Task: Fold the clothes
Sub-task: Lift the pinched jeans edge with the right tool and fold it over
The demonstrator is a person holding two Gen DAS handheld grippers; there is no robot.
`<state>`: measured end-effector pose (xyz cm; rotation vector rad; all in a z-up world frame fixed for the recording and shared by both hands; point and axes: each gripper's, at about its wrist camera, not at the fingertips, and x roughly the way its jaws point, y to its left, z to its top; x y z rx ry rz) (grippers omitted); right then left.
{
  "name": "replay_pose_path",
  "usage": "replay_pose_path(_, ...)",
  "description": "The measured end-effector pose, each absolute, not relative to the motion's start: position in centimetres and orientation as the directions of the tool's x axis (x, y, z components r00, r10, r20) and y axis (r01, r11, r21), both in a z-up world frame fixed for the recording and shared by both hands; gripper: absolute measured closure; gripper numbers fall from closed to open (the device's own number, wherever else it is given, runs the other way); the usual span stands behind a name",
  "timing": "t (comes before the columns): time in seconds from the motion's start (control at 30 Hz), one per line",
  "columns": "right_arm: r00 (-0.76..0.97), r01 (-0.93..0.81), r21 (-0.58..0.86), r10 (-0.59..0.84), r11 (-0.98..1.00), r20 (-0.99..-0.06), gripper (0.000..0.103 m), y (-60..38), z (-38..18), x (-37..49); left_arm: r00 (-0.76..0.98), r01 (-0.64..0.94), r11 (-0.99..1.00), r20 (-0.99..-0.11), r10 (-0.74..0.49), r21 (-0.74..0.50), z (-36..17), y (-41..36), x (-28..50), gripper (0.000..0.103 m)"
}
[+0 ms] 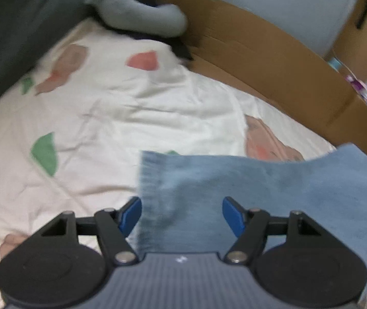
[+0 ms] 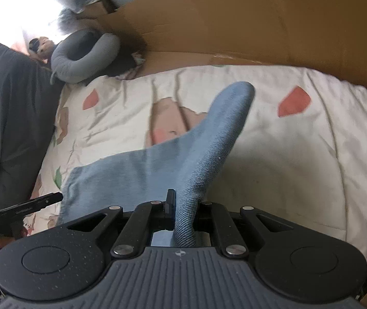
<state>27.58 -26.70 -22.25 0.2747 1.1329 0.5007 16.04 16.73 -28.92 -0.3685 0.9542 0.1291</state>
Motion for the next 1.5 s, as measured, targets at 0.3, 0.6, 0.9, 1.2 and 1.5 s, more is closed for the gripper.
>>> replay_pose_path(0.3,0.309,-0.380,0.308,0.433,0.873,-0.847,0.097,-19.4,-16.6,27.6,0.611,-0.408,0.828,-0.789,-0.066,-0.386,-30.2,19.8,13.5,0.031)
replay_pose_path(0.6,0.280,-0.485,0.200,0.368,0.852,-0.887,0.097,-12.1,-13.0,27.9,0.639,-0.471,0.741,-0.764,-0.087,-0.478,-31.5,22.3,12.0,0.033)
replay_pose_path(0.9,0.240,-0.544,0.173,0.350,0.821,-0.906,0.097,-6.3,-11.8,27.5,0.664,-0.522,0.673,-0.745,-0.065,-0.524,-32.0,25.4,10.5,0.035)
replay_pose_path(1.2,0.202,-0.579,0.192,0.367,0.792,-0.908,0.097,-0.4,-14.1,26.1,0.673,-0.564,0.618,-0.738,-0.041,-0.548,-32.5,28.2,9.2,0.036)
replay_pose_path(1.5,0.202,-0.644,0.119,0.318,0.756,-0.926,0.097,4.7,-17.6,24.1,0.674,-0.554,0.618,-0.736,-0.060,-0.558,-32.9,28.0,9.3,0.038)
